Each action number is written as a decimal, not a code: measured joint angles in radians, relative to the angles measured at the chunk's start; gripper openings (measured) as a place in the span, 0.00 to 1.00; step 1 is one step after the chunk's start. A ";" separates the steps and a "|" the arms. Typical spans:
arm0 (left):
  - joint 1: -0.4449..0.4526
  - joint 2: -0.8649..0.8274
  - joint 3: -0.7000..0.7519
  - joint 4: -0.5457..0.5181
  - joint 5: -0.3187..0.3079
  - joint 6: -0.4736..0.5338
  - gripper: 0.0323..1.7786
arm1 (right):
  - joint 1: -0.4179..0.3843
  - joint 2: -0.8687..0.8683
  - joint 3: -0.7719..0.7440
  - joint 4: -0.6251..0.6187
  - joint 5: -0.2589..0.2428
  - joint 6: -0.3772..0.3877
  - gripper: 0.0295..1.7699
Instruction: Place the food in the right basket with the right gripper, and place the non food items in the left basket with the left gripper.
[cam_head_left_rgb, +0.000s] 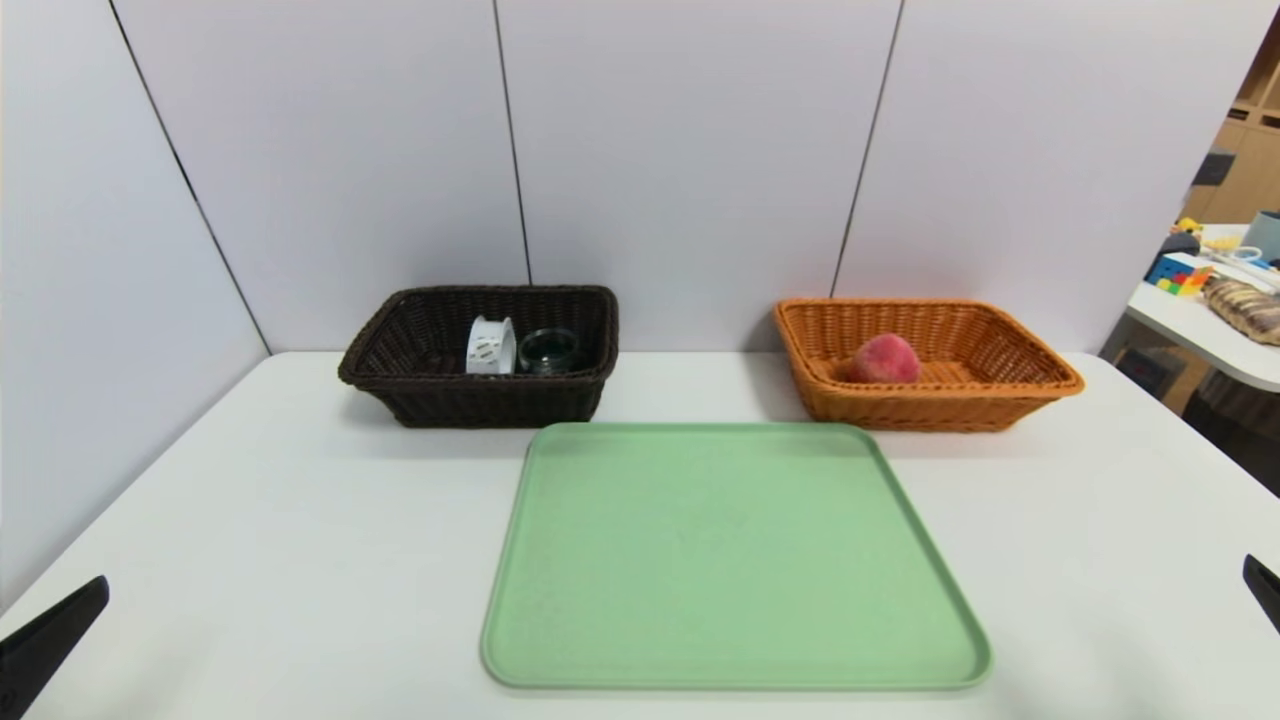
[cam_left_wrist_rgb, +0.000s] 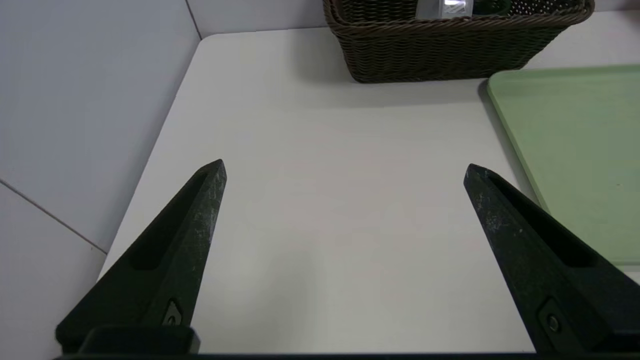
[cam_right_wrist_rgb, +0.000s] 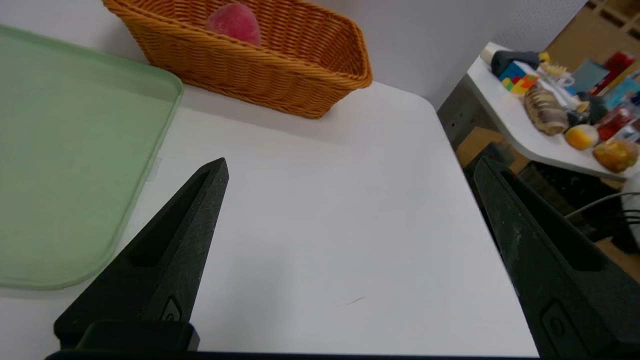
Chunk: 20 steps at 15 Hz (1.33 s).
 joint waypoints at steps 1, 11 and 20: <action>0.026 -0.015 -0.008 0.008 -0.007 -0.001 0.95 | -0.019 -0.017 0.001 0.003 0.000 -0.026 0.96; 0.227 -0.241 -0.009 0.171 -0.237 -0.015 0.95 | -0.146 -0.251 -0.035 0.266 0.177 0.005 0.96; 0.151 -0.230 -0.043 0.176 -0.305 -0.073 0.95 | -0.166 -0.360 -0.061 0.387 0.232 0.014 0.96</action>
